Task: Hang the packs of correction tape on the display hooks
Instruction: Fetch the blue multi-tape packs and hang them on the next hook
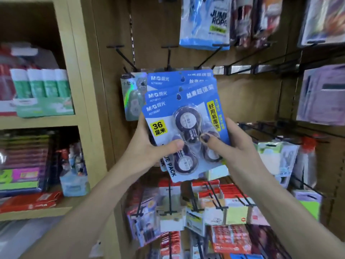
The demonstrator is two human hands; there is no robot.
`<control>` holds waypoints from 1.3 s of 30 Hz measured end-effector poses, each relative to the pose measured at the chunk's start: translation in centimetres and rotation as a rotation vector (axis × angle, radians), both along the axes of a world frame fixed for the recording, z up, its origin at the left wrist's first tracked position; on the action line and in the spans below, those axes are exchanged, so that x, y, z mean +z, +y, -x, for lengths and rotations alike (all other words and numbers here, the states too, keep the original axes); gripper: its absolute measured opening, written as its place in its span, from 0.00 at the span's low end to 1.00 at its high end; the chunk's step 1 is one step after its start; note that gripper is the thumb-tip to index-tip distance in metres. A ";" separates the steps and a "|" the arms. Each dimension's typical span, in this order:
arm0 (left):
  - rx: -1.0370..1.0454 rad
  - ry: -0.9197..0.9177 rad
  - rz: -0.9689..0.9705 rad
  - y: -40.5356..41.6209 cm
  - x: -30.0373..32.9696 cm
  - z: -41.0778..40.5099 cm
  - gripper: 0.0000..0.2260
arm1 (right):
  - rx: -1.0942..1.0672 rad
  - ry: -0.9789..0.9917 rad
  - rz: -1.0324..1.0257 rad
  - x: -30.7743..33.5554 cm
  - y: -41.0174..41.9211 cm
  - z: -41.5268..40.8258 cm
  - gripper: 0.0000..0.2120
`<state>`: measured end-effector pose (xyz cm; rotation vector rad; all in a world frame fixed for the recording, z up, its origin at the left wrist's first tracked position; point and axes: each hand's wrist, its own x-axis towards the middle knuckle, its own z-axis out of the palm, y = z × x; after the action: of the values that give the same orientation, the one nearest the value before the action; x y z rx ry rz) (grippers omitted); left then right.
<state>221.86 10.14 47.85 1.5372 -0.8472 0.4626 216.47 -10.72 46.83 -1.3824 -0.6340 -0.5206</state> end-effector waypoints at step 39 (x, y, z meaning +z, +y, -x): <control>0.003 0.041 -0.036 2.0 4.7 -5.3 0.28 | -0.064 0.082 -0.038 3.9 2.6 -4.3 0.12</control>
<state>227.16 12.11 52.55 1.5762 -0.8256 0.4181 220.82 -8.09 50.68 -1.3843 -0.5123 -0.5222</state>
